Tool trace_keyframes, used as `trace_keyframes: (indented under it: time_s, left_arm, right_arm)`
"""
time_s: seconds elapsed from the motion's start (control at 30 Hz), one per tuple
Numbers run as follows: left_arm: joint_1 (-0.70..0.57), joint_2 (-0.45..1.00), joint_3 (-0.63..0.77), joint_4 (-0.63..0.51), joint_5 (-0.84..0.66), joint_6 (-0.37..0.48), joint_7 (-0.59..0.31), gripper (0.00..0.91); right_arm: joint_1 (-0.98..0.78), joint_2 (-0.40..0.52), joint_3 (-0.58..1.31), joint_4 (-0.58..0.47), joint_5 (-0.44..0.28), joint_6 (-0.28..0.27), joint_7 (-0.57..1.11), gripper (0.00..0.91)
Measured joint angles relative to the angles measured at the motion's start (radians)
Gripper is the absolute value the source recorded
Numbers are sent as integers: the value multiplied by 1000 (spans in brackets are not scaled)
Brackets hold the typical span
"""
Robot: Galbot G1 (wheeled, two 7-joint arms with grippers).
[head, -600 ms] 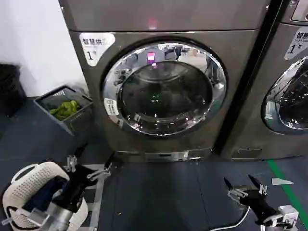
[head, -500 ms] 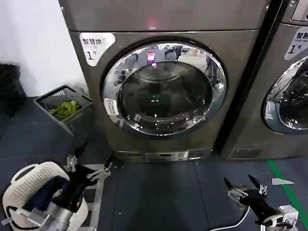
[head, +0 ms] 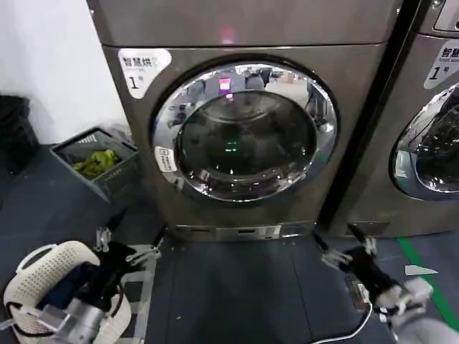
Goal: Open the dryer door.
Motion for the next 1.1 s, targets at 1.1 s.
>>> trace_keyframes:
  time_s: [1.1]
  left_arm:
    - [1, 6, -2, 7, -2, 2, 0, 907]
  right_arm:
    - [747, -219, -656, -345, 175, 183, -187, 907]
